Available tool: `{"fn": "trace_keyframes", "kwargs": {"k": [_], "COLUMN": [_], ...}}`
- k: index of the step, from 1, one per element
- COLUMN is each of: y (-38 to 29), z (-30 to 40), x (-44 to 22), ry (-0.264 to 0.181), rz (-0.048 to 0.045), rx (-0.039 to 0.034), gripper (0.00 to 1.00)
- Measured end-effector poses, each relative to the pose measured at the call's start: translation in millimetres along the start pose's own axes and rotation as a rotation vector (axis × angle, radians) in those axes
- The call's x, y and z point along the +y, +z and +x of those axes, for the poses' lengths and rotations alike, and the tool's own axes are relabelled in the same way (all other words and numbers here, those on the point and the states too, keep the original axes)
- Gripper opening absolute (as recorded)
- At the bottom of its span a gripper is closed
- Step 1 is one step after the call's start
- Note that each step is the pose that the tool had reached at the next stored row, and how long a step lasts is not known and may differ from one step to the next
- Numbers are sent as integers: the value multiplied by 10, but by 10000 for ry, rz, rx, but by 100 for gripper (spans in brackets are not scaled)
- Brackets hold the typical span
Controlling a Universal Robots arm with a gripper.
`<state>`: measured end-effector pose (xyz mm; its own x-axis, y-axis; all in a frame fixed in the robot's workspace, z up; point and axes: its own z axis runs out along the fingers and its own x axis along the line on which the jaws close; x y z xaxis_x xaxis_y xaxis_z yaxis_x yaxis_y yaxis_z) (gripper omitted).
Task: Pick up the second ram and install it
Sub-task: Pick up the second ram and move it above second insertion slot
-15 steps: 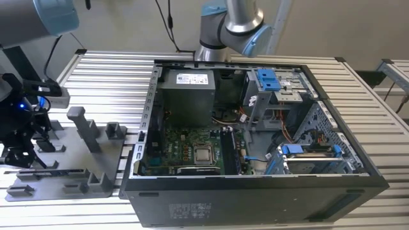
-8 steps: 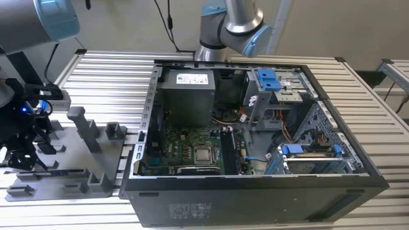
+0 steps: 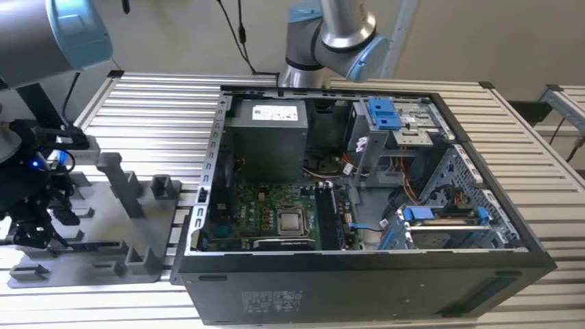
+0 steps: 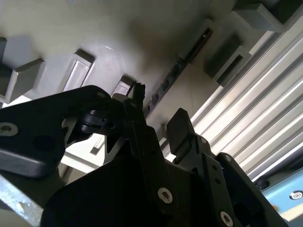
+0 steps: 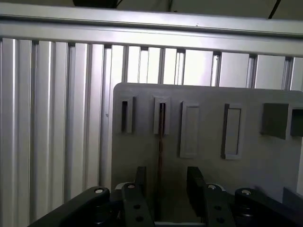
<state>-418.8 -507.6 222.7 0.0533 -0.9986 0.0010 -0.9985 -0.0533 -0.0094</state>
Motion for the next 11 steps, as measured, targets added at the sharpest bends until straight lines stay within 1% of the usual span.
{"fn": "trace_keyframes", "kwargs": {"k": [7, 11], "y": [88, 136], "z": [3, 19], "x": [15, 20], "ry": [-351, -473], "rz": [2, 4], "rx": [-6, -9], "gripper": [48, 48]}}
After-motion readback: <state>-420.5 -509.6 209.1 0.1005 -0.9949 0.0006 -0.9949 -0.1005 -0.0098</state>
